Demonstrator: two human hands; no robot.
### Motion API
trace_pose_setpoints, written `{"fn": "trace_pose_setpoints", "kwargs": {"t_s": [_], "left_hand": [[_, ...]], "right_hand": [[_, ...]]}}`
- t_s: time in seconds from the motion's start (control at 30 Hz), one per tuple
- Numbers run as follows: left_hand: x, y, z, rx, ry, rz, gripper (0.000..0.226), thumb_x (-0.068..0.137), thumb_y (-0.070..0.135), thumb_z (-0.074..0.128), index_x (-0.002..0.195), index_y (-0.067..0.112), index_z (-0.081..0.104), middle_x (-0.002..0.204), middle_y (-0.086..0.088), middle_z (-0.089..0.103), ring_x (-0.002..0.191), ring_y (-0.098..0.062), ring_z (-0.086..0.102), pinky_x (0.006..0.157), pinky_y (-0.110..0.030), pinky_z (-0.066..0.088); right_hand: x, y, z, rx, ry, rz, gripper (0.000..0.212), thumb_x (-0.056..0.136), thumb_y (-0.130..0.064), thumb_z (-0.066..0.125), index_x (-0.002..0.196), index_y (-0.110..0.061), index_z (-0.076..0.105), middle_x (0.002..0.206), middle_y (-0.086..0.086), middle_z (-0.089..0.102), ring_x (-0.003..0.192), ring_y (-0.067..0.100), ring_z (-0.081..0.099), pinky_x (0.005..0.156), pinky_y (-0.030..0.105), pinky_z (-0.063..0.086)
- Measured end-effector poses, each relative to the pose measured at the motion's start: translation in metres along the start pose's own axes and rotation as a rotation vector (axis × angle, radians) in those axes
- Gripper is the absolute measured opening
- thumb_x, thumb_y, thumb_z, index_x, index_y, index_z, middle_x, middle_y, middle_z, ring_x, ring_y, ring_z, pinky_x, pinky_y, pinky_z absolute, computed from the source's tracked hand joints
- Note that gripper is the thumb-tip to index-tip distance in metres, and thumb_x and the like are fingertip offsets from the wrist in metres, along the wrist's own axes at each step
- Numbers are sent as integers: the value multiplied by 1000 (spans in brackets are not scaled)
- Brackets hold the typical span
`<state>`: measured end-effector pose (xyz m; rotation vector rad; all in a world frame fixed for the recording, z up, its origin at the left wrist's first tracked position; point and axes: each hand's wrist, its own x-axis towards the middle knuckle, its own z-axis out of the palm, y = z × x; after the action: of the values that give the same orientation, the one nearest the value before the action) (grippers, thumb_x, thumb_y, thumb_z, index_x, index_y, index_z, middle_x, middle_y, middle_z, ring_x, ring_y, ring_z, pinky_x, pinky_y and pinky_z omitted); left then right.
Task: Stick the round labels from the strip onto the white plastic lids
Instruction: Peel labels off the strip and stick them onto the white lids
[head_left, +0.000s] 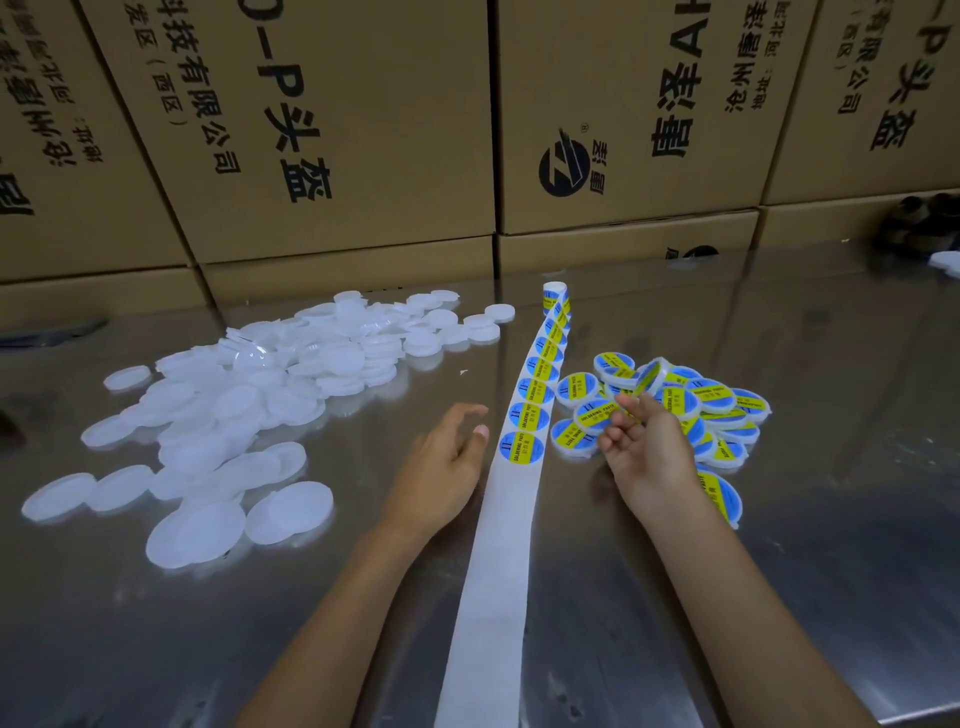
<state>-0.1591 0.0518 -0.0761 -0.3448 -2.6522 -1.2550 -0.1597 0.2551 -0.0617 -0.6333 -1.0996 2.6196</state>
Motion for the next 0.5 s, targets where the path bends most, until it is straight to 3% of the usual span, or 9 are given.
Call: {"fn": "trace_pose_setpoints", "kwargs": {"t_s": [0.1, 0.17, 0.23, 0.3, 0.4, 0.5], "left_hand": [[0, 1, -6, 108, 21, 6, 33, 103, 17, 41, 130, 29, 55, 77, 11, 58, 81, -18, 58, 74, -35, 46], [1, -2, -17, 309, 102, -49, 40, 97, 11, 45, 133, 28, 51, 106, -1, 65, 104, -25, 61, 85, -40, 50], [3, -8, -34, 561, 234, -133, 43, 93, 12, 55, 135, 19, 49, 125, -10, 59, 119, -30, 53, 92, -44, 49], [5, -17, -52, 755, 307, -278, 44, 92, 18, 57, 135, 11, 48, 129, -16, 55, 122, -34, 46, 98, -45, 41], [4, -34, -73, 851, 239, -535, 51, 95, 25, 51, 143, 10, 39, 141, -19, 47, 134, -37, 39, 114, -47, 24], [1, -46, -79, 879, 143, -640, 52, 96, 23, 49, 145, 10, 36, 148, -20, 42, 141, -36, 33, 121, -48, 11]], "right_hand": [[-3, 1, 1, -38, -30, 5, 19, 99, -15, 46, 87, -8, 59, 65, 3, 44, 55, 13, 38, 50, 22, 37], [-5, 1, 2, -73, -53, -2, 19, 99, -14, 45, 86, -8, 59, 63, 2, 45, 53, 13, 38, 47, 21, 37], [-7, 2, 2, -105, -65, -13, 20, 98, -13, 45, 85, -8, 59, 59, 2, 46, 50, 12, 38, 44, 21, 37], [-9, 3, 4, -147, -74, -28, 21, 98, -12, 45, 82, -8, 59, 57, 1, 46, 48, 12, 37, 43, 21, 37], [-10, 7, 6, -250, -100, -71, 24, 97, -12, 46, 80, -7, 61, 56, 1, 47, 46, 12, 38, 44, 22, 36], [-10, 12, 8, -372, -109, -107, 22, 95, -12, 47, 80, -8, 63, 56, 2, 49, 42, 10, 38, 44, 24, 35]]}}
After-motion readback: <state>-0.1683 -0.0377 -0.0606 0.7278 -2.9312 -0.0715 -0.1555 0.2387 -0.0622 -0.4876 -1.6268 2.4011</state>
